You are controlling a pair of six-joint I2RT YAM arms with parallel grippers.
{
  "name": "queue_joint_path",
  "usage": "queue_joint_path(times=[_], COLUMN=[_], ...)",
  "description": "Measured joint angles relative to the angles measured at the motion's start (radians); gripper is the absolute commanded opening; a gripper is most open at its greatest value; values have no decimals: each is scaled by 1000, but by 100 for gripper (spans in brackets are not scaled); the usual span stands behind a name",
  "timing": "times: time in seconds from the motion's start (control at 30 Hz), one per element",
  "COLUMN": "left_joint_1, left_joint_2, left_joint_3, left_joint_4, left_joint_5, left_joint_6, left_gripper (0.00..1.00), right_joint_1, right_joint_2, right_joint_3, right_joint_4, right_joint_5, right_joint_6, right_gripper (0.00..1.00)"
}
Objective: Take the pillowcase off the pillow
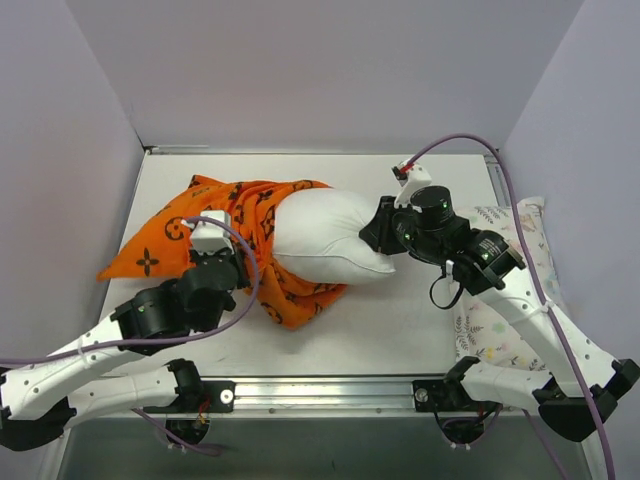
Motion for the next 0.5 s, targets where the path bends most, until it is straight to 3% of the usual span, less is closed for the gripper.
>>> queue_joint_path(times=[0.13,0.23,0.37,0.43,0.5], left_joint_1=[0,47,277,383,420], left_joint_2=[39,198,443,557,646], left_joint_3=[215,510,798,832,823], left_joint_4=[-48,-73,-69,-56,-46], left_joint_5=[-45,-33,194,311,394], left_joint_6=[159,312,371,364,348], left_gripper=[0,0,0,0,0], right_joint_1=[14,28,32,25,-1], right_joint_2=[-11,-32,-60,-61,-55], right_joint_3=[30,55,53,29,-28], right_joint_4=[-4,10,49,66,80], right_joint_5=[-43,-96,-110,-98,-95], right_joint_6=[18,57,109,128,143], right_gripper=[0,0,0,0,0])
